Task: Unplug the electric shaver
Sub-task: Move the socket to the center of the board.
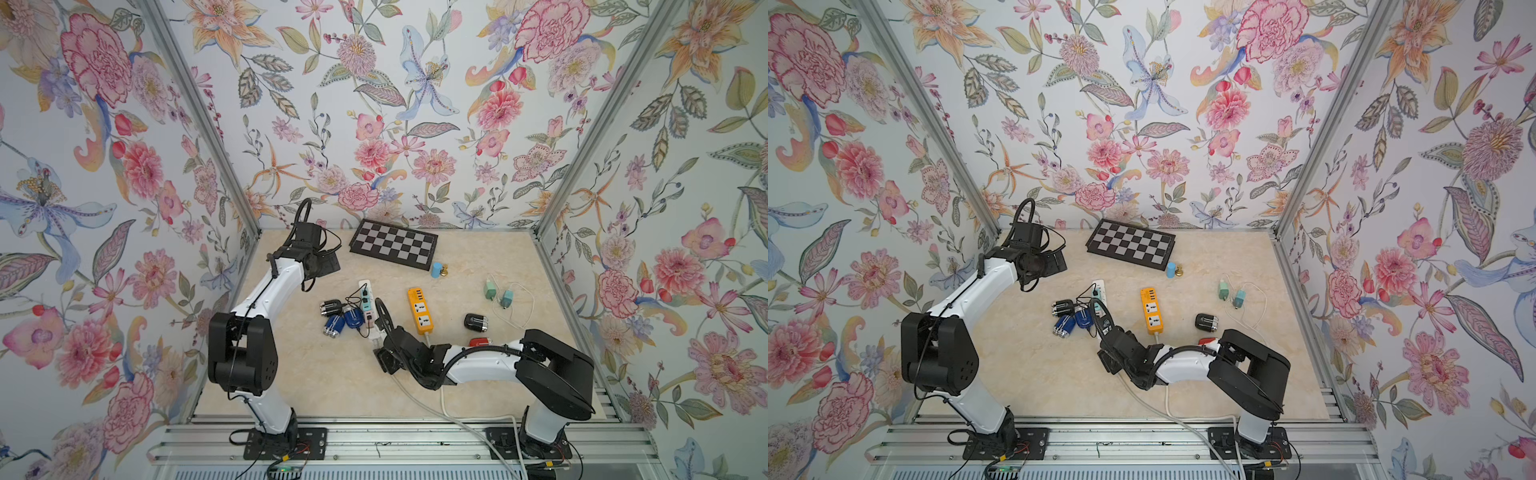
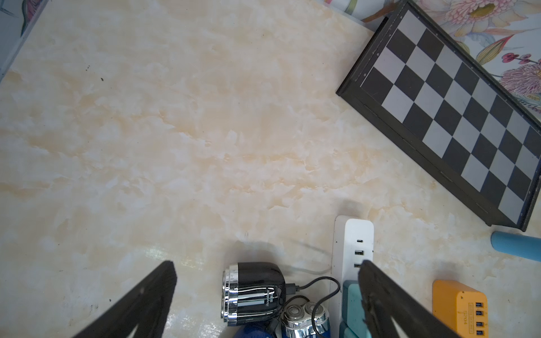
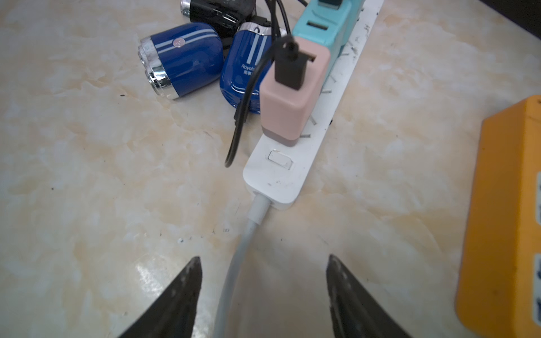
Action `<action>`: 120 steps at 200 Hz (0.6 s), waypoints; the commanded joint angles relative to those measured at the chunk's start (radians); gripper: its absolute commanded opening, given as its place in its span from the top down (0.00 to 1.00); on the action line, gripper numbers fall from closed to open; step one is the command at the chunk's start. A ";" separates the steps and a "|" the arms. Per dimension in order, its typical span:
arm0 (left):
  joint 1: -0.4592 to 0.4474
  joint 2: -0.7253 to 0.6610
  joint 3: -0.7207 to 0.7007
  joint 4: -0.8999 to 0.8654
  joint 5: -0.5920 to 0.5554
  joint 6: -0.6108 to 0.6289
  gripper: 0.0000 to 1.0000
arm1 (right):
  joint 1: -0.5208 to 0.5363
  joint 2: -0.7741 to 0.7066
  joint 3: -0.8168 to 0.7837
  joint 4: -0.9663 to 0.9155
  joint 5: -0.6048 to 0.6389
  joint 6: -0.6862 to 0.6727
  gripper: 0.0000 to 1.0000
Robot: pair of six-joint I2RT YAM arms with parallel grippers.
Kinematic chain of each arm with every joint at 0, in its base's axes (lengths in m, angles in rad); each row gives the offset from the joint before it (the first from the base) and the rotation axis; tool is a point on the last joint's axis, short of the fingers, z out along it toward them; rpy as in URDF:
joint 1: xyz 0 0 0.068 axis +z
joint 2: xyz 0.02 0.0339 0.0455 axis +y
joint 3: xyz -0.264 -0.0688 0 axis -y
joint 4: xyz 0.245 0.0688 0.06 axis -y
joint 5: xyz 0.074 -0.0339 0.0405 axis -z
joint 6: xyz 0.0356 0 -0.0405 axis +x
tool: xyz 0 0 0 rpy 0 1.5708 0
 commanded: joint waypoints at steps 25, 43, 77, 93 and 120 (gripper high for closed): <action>0.001 0.047 0.050 -0.028 0.018 0.057 0.01 | 0.023 0.134 0.075 0.116 0.135 0.137 0.33; 0.006 0.064 0.073 -0.044 0.018 0.073 0.01 | 0.024 0.164 0.078 0.177 0.171 0.161 0.34; 0.017 0.080 0.096 -0.057 0.016 0.086 0.00 | 0.030 0.215 0.114 0.150 0.265 0.196 0.35; 0.020 0.084 0.101 -0.061 0.018 0.091 0.01 | 0.024 0.248 0.127 0.155 0.274 0.209 0.36; 0.023 0.092 0.106 -0.071 0.025 0.096 0.00 | 0.014 0.286 0.130 0.221 0.251 0.212 0.39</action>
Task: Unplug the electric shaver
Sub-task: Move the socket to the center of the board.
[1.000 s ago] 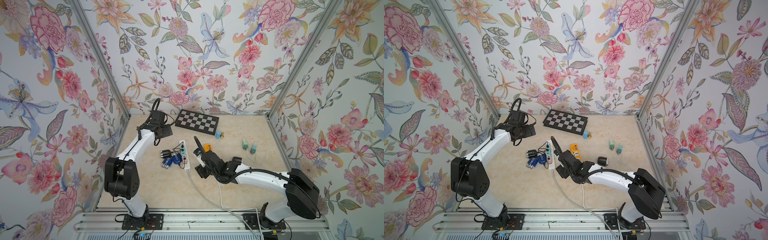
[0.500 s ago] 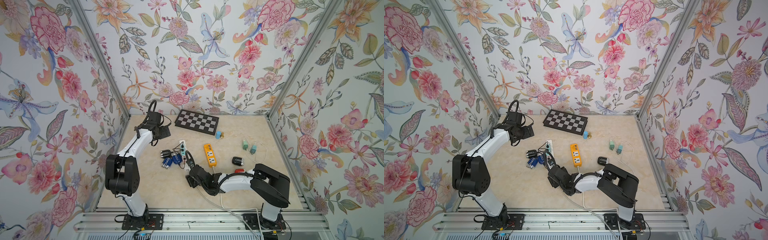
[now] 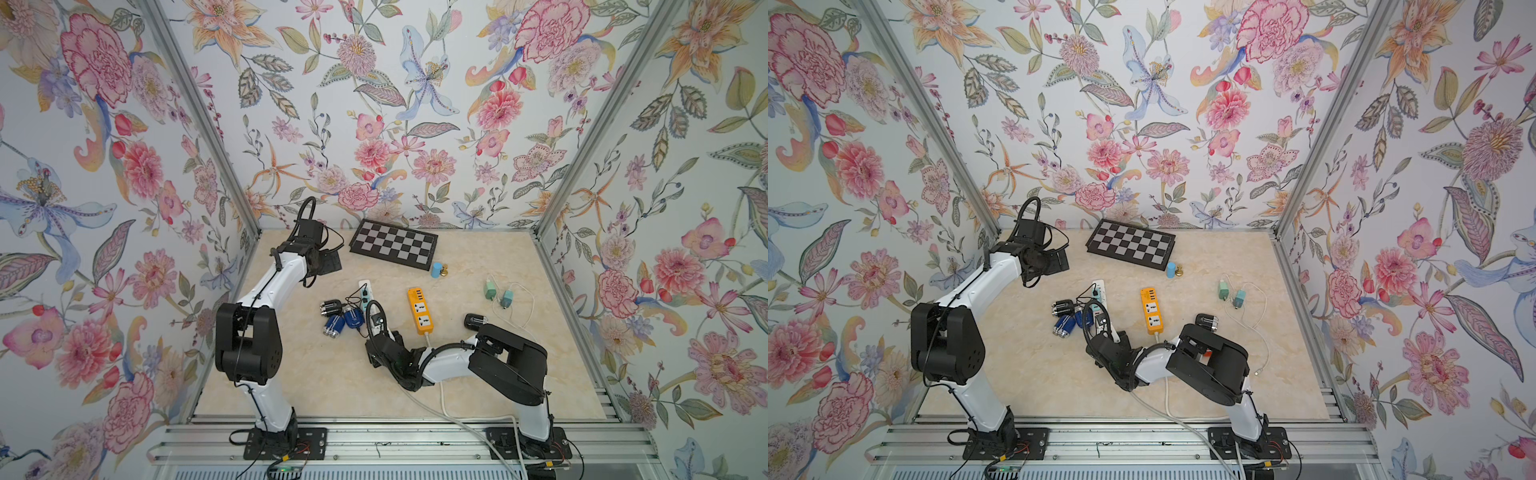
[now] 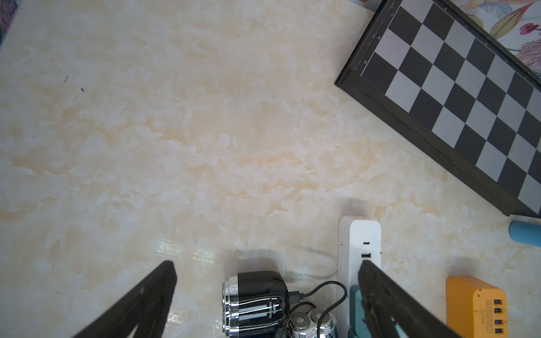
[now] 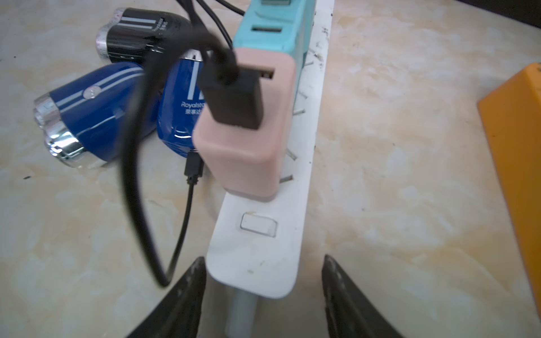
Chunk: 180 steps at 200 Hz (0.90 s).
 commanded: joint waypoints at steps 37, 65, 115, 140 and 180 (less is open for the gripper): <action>0.012 0.021 0.024 -0.038 0.016 0.030 0.01 | -0.002 0.064 0.036 0.001 0.099 0.071 0.52; 0.010 0.004 0.002 -0.052 0.016 0.035 0.00 | -0.001 0.046 0.015 -0.018 0.181 0.098 0.62; -0.017 -0.080 -0.102 -0.079 -0.024 0.054 0.01 | -0.002 0.004 -0.007 -0.088 0.255 0.136 0.67; -0.053 -0.117 -0.154 -0.087 -0.044 0.051 0.01 | -0.009 -0.002 -0.007 -0.122 0.261 0.139 0.68; -0.102 -0.152 -0.212 -0.116 -0.056 0.012 0.01 | -0.022 -0.005 0.008 -0.174 0.262 0.166 0.66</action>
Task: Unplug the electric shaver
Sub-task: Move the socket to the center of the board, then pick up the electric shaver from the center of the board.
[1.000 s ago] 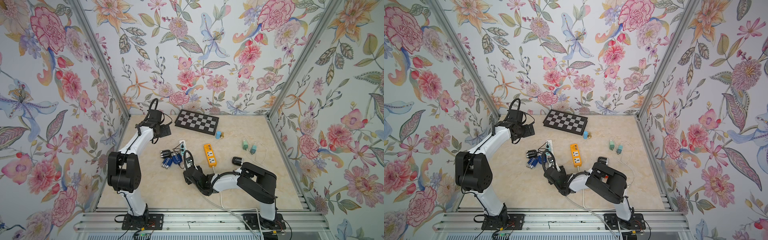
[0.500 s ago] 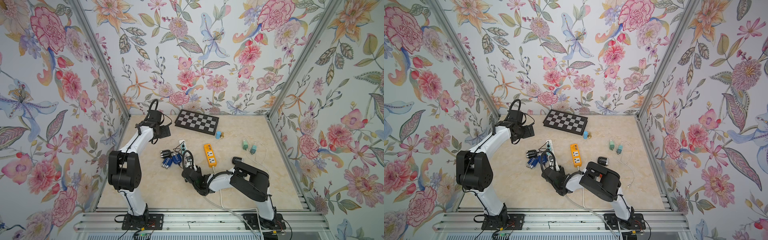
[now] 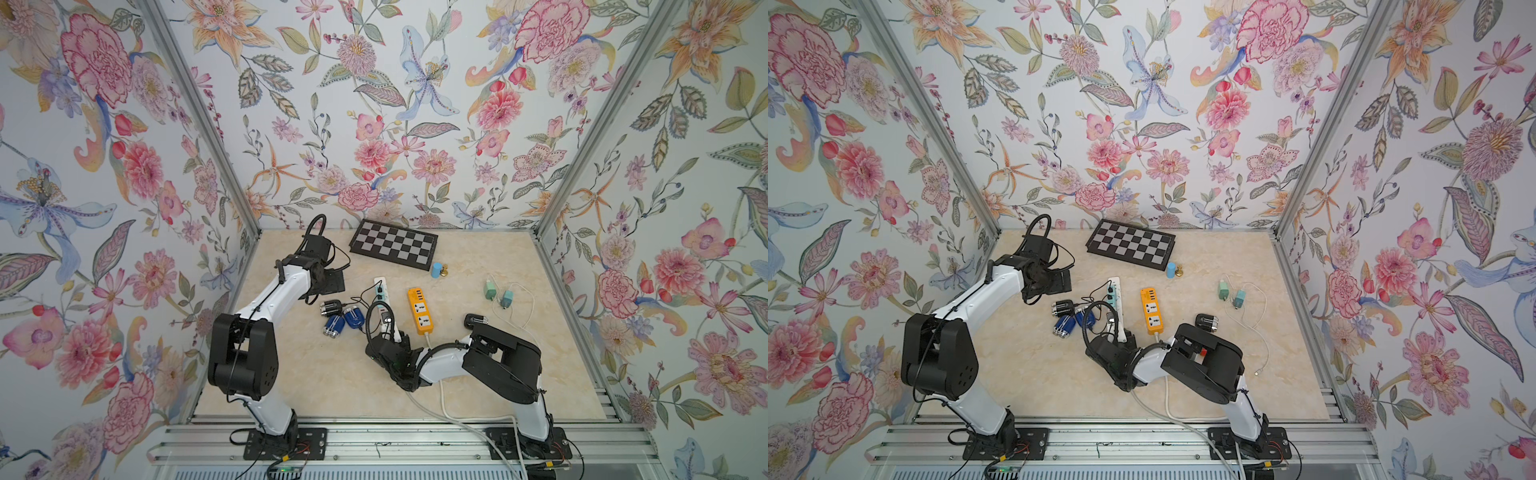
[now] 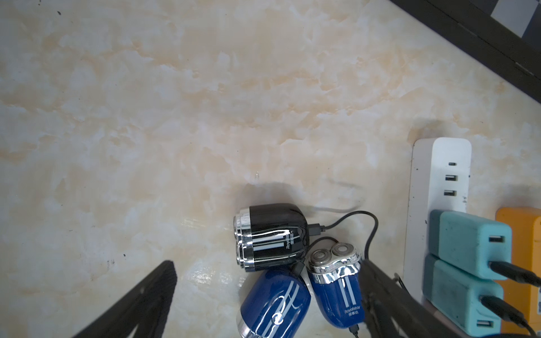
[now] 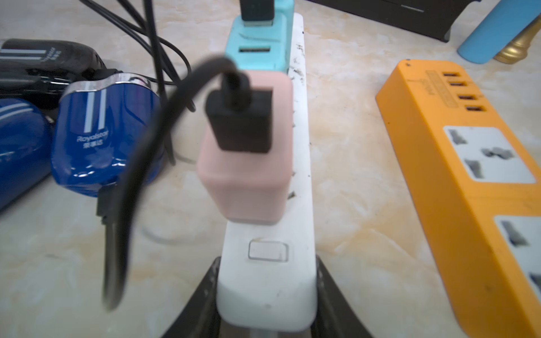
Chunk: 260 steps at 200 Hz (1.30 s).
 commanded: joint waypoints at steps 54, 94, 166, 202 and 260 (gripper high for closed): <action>-0.101 -0.112 -0.116 -0.094 0.041 -0.186 0.02 | -0.016 -0.170 -0.119 0.061 -0.082 -0.181 0.31; -0.178 -0.162 -0.158 -0.104 0.095 -0.409 0.03 | -0.023 -0.310 -0.196 0.151 -0.278 -0.406 0.22; -0.289 -0.075 -0.153 -0.034 0.088 -0.780 0.03 | -0.086 -0.601 -0.396 0.216 -0.420 -0.558 0.20; -0.317 -0.032 -0.150 -0.015 0.044 -0.933 0.06 | -0.203 -0.805 -0.486 0.121 -0.516 -0.583 0.21; -0.323 0.068 -0.133 0.032 0.012 -1.028 0.14 | -0.300 -0.992 -0.555 0.024 -0.599 -0.631 0.22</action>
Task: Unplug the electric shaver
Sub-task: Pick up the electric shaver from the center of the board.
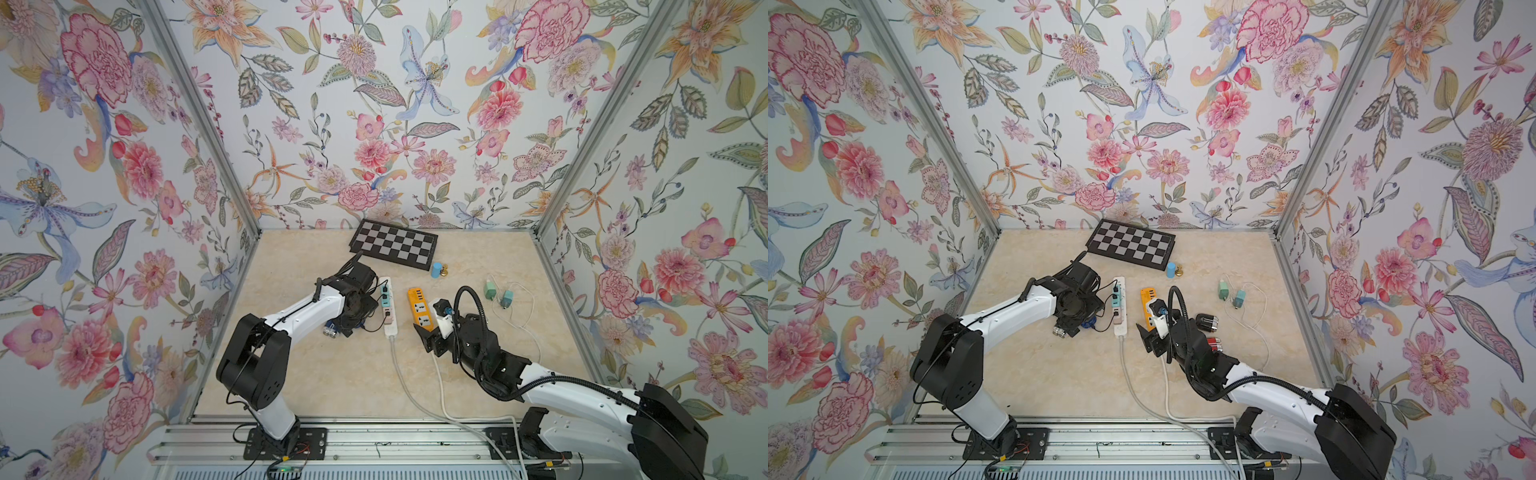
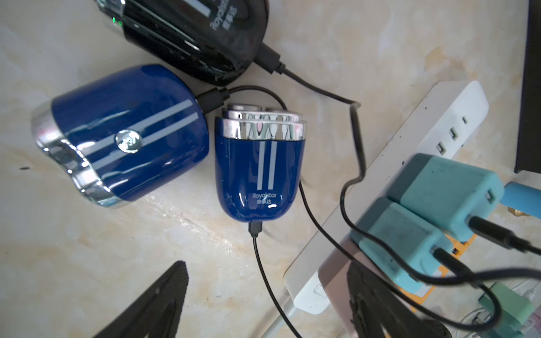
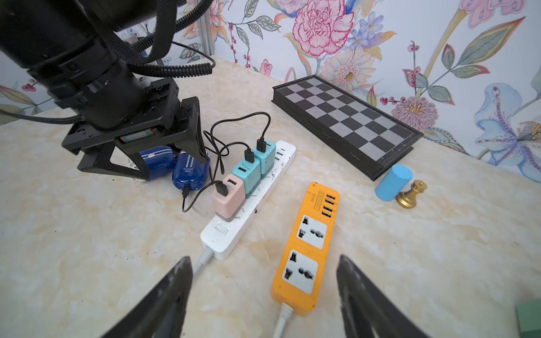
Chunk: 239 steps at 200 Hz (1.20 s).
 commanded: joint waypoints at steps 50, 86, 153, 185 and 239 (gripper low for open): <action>-0.020 0.072 0.010 -0.014 -0.139 -0.101 0.16 | -0.076 -0.107 -0.057 -0.086 -0.116 -0.038 0.22; -0.020 0.138 0.055 -0.029 -0.163 -0.069 0.16 | -0.108 -0.106 -0.053 -0.103 -0.138 -0.046 0.22; -0.018 0.154 0.023 -0.018 -0.221 -0.080 0.23 | -0.137 -0.117 -0.068 -0.111 -0.160 -0.047 0.22; -0.022 0.122 -0.030 0.007 -0.219 -0.115 0.24 | -0.148 -0.114 -0.072 -0.102 -0.168 -0.050 0.22; -0.050 0.062 -0.060 -0.010 -0.242 -0.186 0.26 | -0.161 -0.095 -0.071 -0.096 -0.201 -0.062 0.22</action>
